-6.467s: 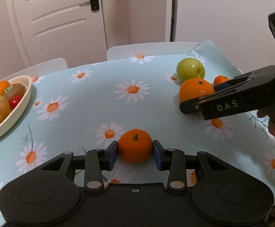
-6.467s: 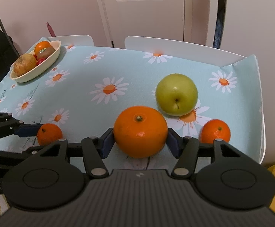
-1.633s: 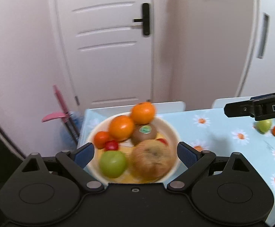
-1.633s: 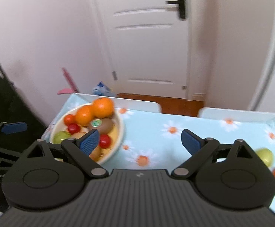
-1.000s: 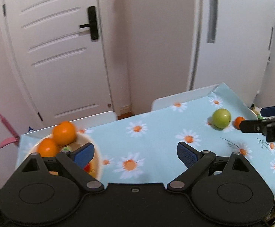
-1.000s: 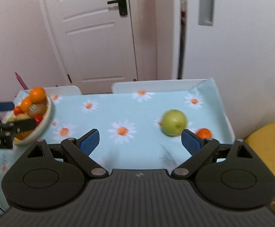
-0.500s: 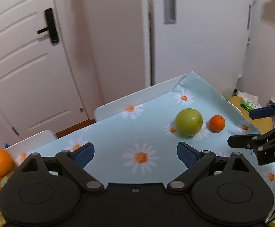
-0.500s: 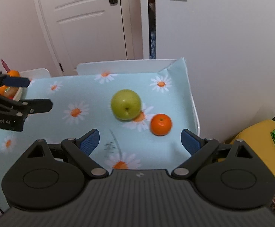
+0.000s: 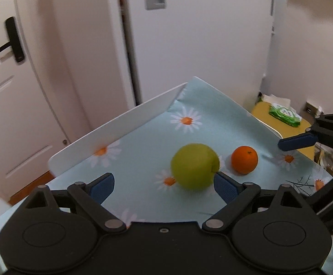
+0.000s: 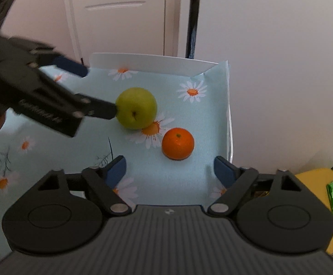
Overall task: Organize fruits
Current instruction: 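Close the left gripper on the last green apple while the right gripper approaches a mandarin, then close the right gripper on the small mandarin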
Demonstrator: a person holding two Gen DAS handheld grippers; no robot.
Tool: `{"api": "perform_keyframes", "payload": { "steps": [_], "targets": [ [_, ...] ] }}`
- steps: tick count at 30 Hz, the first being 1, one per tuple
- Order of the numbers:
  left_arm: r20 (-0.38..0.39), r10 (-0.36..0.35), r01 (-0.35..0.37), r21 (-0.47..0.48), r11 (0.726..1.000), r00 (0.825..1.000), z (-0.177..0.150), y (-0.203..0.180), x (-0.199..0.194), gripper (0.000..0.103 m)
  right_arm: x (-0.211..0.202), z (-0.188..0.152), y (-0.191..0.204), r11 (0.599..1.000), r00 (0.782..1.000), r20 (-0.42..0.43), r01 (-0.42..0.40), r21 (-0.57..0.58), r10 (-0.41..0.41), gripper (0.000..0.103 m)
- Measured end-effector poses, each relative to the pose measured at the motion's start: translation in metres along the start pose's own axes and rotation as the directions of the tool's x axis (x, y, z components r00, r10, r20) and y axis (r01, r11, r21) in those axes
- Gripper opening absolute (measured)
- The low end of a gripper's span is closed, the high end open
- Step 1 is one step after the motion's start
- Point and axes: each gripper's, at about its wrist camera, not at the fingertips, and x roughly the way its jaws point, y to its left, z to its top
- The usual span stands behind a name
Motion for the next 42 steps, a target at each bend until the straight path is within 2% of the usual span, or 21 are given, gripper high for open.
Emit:
{"api": "perform_keyframes", "payload": {
  "steps": [4, 9, 13, 15, 20, 24, 30, 35, 38, 42],
  "targets": [
    [-0.009, -0.035, 0.035, 0.040, 0.999, 0.999, 0.007, -0.009, 0.013, 0.088, 0.005, -0.003, 0.001, 1.000, 1.000, 0.000, -0.004, -0.019, 0.004, 0.089],
    [-0.031, -0.078, 0.079, 0.069, 0.994, 0.997, 0.011, -0.018, 0.027, 0.076, 0.011, -0.004, -0.003, 1.000, 1.000, -0.005, -0.003, -0.011, 0.003, 0.082],
    [-0.046, -0.094, 0.097, 0.078, 0.992, 0.995, 0.013, -0.022, 0.034, 0.070, 0.015, -0.002, -0.004, 1.000, 1.000, 0.000, 0.001, -0.014, -0.001, 0.079],
    [-0.056, -0.091, 0.095, 0.086, 0.992, 0.994, 0.014, -0.024, 0.038, 0.063, 0.013, -0.005, -0.001, 1.000, 1.000, 0.004, 0.005, -0.018, -0.005, 0.077],
    [-0.065, -0.103, 0.108, 0.093, 0.990, 0.993, 0.013, -0.020, 0.035, 0.063, 0.016, -0.003, 0.000, 1.000, 1.000, 0.011, 0.010, -0.027, -0.010, 0.074],
    [-0.067, -0.080, 0.088, 0.122, 0.989, 0.994, 0.009, -0.020, 0.030, 0.063, 0.022, 0.001, -0.001, 0.999, 1.000, 0.012, 0.017, -0.039, -0.016, 0.071],
    [-0.068, -0.073, 0.080, 0.105, 0.991, 0.995, 0.005, -0.016, 0.025, 0.063, 0.031, 0.005, -0.001, 0.998, 0.999, 0.021, 0.027, -0.048, -0.026, 0.069],
    [-0.065, -0.067, 0.074, 0.102, 0.992, 0.996, 0.003, -0.016, 0.022, 0.062, 0.036, 0.010, -0.003, 0.998, 0.999, 0.024, 0.027, -0.058, -0.026, 0.064],
    [-0.063, -0.060, 0.067, 0.101, 0.993, 0.996, 0.003, -0.016, 0.021, 0.062, 0.039, 0.011, -0.003, 0.997, 1.000, 0.017, 0.026, -0.068, -0.025, 0.053],
    [-0.055, -0.046, 0.051, 0.093, 0.994, 0.997, 0.002, -0.014, 0.017, 0.062, 0.039, 0.011, -0.005, 0.997, 1.000, 0.017, 0.026, -0.070, -0.025, 0.052]
  ]
}}
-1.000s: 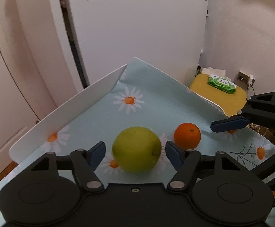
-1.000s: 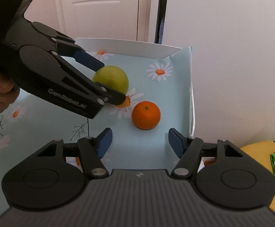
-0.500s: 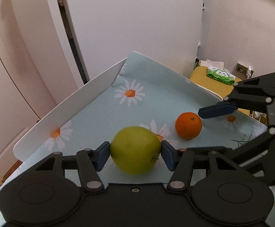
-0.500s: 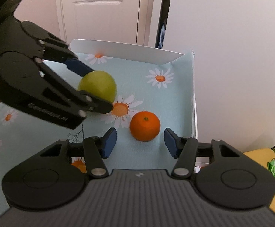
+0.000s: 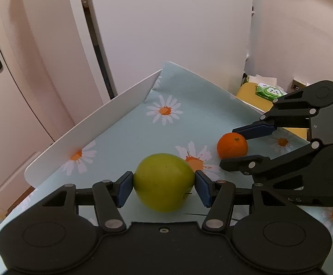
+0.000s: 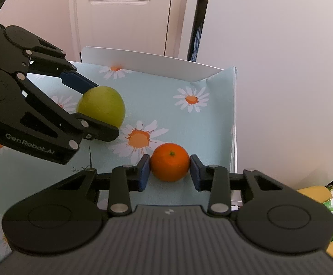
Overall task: Organize fruits
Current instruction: 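Close the right gripper on the small mandarin, then carry the green apple and mandarin to the cream bowl and lower them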
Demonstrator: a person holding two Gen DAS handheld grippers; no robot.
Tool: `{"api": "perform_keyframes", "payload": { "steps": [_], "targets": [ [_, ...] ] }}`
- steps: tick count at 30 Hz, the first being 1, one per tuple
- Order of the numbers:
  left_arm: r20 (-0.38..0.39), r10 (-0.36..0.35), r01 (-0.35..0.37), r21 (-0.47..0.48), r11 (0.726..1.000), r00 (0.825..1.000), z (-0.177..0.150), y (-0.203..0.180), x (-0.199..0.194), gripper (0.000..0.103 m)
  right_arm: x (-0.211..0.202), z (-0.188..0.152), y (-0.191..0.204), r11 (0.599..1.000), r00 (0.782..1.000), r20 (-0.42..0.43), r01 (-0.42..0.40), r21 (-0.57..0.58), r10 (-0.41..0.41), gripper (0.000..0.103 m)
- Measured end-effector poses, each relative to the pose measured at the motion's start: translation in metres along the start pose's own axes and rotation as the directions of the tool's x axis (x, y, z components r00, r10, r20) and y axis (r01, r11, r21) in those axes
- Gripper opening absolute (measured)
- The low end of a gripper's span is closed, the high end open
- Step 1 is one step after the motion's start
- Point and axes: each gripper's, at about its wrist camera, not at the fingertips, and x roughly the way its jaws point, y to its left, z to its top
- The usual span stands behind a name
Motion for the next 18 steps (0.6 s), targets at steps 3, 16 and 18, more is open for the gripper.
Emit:
{"api": "perform_keyframes", "payload": {
  "steps": [3, 16, 18],
  "targets": [
    [0.007, 0.012, -0.012, -0.010, 1.000, 1.000, 0.000, 0.002, -0.004, 0.062, -0.002, 0.002, 0.000, 1.000, 1.000, 0.006, -0.003, -0.006, 0.003, 0.052],
    [0.056, 0.087, -0.081, -0.106, 0.991, 0.995, -0.008, 0.012, -0.052, 0.062, -0.030, 0.025, 0.011, 0.998, 0.998, 0.050, -0.040, -0.039, 0.042, 0.051],
    [0.069, 0.107, -0.098, -0.128, 0.987, 0.992, -0.011, 0.014, -0.063, 0.062, -0.034, 0.029, 0.015, 0.998, 0.997, 0.059, -0.047, -0.046, 0.049, 0.051]
  ]
}}
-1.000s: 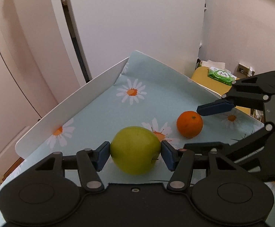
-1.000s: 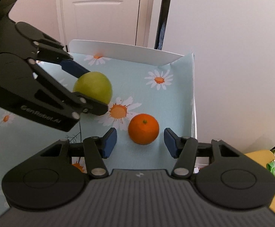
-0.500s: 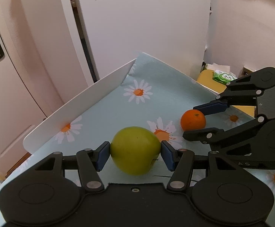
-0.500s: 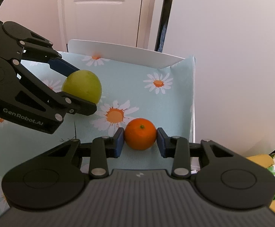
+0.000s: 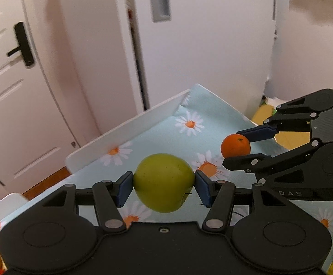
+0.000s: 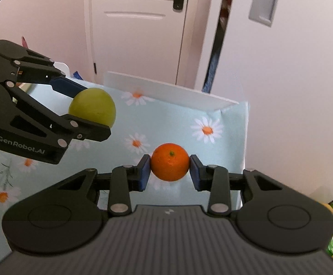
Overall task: Organize fruits
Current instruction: 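Carry the green apple and mandarin to the cream bowl and lower them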
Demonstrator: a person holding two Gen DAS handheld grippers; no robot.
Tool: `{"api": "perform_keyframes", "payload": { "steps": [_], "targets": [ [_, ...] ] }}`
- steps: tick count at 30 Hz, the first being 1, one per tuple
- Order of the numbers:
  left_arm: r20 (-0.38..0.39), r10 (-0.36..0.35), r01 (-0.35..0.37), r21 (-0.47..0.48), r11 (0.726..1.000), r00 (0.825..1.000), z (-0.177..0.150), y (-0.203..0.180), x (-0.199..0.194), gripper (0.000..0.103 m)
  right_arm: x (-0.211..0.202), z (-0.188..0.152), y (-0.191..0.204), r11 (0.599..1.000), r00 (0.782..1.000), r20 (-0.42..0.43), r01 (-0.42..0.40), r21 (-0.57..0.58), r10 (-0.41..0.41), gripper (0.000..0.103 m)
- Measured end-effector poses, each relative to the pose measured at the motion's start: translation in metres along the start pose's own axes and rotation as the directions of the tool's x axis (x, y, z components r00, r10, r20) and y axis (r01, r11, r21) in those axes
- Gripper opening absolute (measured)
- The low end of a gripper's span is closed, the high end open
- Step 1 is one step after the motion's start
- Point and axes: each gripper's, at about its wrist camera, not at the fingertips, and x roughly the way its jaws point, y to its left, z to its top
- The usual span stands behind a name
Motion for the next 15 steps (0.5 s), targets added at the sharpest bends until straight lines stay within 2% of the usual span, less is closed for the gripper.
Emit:
{"api": "perform_keyframes", "payload": {
  "steps": [8, 15],
  "targets": [
    [0.039, 0.088, -0.084, -0.090, 0.992, 0.995, -0.010, 0.018, -0.050, 0.062, -0.022, 0.025, 0.027, 0.998, 0.997, 0.046, -0.065, -0.021, 0.066, 0.051],
    [0.040, 0.182, -0.169, -0.218, 0.961, 0.983, -0.028, 0.049, -0.097, 0.062, -0.036, 0.056, 0.063, 0.986, 0.984, 0.067, -0.166, -0.026, 0.168, 0.051]
  ]
}}
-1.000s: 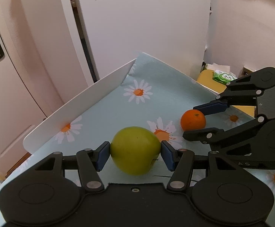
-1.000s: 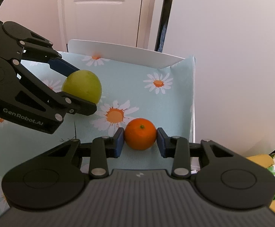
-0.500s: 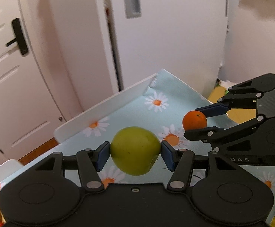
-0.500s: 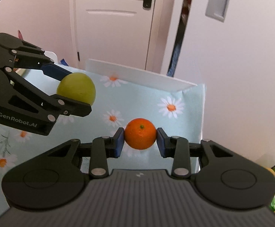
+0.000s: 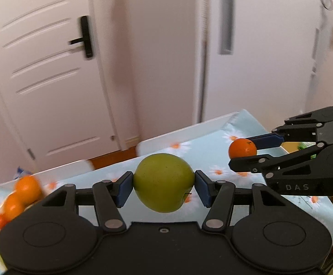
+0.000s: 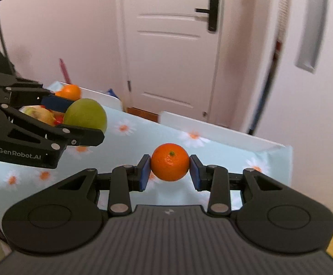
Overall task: Organize fruits
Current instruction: 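Carry the green apple and mandarin to the cream bowl and lower them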
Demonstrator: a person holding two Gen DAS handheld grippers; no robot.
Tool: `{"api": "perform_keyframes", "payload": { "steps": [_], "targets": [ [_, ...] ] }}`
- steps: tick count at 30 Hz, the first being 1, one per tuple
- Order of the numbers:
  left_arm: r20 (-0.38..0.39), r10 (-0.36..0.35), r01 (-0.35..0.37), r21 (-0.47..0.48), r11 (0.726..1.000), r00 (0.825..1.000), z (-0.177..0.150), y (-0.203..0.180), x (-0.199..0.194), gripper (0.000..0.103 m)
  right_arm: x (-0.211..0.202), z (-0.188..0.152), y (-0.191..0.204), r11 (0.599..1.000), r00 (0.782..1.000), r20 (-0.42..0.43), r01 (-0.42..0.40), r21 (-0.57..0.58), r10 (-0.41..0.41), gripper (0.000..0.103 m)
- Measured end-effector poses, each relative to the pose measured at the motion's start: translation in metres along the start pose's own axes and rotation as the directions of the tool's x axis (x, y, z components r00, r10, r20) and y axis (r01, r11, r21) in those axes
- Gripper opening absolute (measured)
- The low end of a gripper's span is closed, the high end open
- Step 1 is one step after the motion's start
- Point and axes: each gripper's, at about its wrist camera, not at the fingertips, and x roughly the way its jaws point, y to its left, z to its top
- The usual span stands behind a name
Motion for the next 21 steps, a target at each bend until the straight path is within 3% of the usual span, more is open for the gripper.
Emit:
{"api": "perform_keyframes", "payload": {
  "steps": [11, 21],
  "targets": [
    [0.029, 0.157, -0.152, -0.128, 0.980, 0.987, -0.017, 0.092, -0.055, 0.062, 0.023, 0.054, 0.085, 0.991, 0.992, 0.019, -0.122, -0.049, 0.123, 0.051],
    [-0.011, 0.235, -0.233, -0.162, 0.959, 0.972, -0.036, 0.178, -0.057, 0.062, 0.075, 0.086, 0.156, 0.980, 0.982, -0.003, -0.188, -0.058, 0.188, 0.051]
  ]
}}
